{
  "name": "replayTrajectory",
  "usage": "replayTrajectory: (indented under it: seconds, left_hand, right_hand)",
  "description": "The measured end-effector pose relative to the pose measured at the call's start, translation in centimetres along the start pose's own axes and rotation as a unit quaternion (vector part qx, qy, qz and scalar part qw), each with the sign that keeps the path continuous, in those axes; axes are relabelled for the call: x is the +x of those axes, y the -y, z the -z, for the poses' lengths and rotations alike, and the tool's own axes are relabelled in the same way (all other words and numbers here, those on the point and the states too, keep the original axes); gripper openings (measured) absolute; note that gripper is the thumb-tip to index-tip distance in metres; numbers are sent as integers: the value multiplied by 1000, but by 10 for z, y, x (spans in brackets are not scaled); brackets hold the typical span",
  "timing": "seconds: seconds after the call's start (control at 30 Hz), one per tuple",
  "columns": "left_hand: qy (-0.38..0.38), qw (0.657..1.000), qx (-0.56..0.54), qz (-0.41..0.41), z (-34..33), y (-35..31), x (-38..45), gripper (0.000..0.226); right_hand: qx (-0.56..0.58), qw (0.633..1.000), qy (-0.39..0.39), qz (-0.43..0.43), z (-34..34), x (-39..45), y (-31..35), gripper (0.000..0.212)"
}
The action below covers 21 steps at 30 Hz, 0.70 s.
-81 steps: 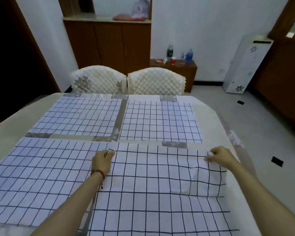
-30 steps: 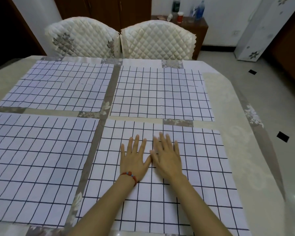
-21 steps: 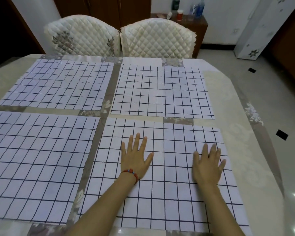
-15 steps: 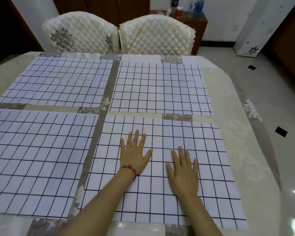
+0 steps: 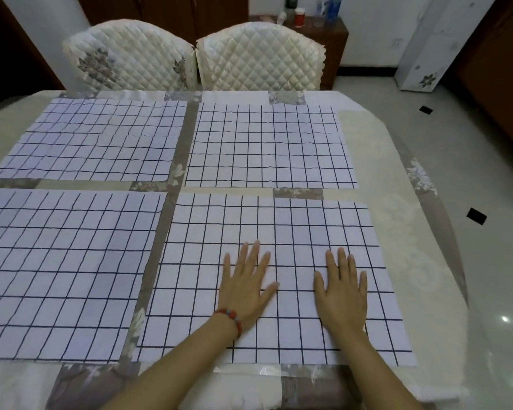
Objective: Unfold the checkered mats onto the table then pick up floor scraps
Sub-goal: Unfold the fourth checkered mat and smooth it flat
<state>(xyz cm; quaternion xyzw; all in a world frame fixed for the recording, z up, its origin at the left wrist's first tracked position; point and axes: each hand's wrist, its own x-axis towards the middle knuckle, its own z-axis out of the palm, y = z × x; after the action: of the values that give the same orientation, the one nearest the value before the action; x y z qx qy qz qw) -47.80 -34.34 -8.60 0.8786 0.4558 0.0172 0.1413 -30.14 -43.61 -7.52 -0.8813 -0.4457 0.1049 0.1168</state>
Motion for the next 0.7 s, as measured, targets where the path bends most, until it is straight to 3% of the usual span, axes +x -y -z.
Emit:
replayTrajectory:
  seconds: [0.2, 0.43, 0.57, 0.7]
  left_hand:
    - [-5, 995, 0, 99, 12, 62, -34, 70]
    - [72, 988, -46, 127, 40, 70, -42, 67]
    - [25, 990, -84, 112, 74, 67, -63, 57]
    - [-38, 982, -132, 130, 108, 69, -104, 45]
  right_hand:
    - [0, 1000, -6, 5, -3, 1, -2, 56]
    - [-11, 998, 54, 0, 14, -3, 6, 55]
    - [51, 995, 83, 27, 41, -13, 25, 50]
    - [194, 970, 135, 59, 66, -46, 53, 44]
